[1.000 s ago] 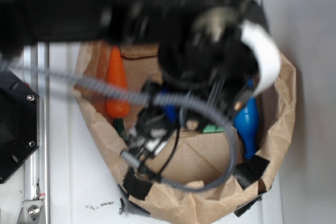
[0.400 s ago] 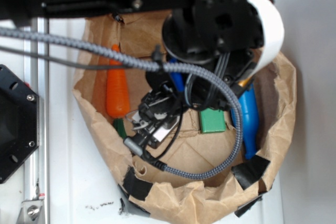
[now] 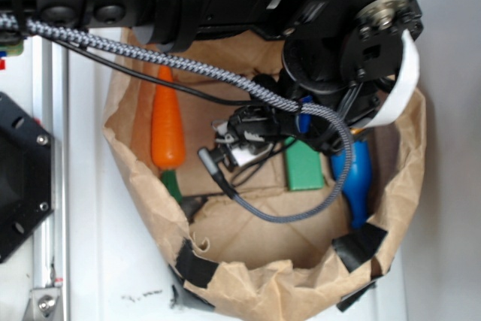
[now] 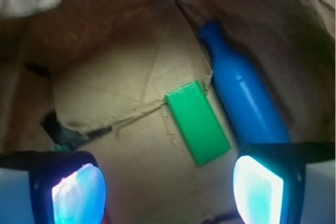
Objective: Grab the green block.
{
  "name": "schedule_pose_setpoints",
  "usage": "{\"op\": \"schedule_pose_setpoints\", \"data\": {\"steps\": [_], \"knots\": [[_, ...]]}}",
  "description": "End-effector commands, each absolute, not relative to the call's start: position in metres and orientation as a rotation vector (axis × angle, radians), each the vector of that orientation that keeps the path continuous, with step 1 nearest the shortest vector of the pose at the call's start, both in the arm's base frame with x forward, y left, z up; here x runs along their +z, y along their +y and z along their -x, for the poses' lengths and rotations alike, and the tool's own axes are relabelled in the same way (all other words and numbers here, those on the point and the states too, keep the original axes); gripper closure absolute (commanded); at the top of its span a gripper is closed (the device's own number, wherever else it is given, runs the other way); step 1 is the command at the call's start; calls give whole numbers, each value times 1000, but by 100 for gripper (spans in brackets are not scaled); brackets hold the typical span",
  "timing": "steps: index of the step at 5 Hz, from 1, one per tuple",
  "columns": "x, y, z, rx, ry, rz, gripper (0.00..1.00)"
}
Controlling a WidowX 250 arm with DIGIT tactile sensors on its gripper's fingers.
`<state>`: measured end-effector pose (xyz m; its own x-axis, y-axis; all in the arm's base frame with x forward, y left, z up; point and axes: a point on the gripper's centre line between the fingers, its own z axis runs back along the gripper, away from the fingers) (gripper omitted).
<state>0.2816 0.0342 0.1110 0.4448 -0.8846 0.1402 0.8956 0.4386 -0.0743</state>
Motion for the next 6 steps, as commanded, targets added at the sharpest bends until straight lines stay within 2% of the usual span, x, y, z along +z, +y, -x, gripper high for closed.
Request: {"op": "schedule_pose_setpoints", "data": {"steps": [1,3,5,6], "knots": [[97,21,-279,-1308,-215,73,0],[90,19,-291,-1305,-233,67,0],[75,8,-294,-1311,-234,62,0],[59,5,-290,-1356,-177,45,0]]}}
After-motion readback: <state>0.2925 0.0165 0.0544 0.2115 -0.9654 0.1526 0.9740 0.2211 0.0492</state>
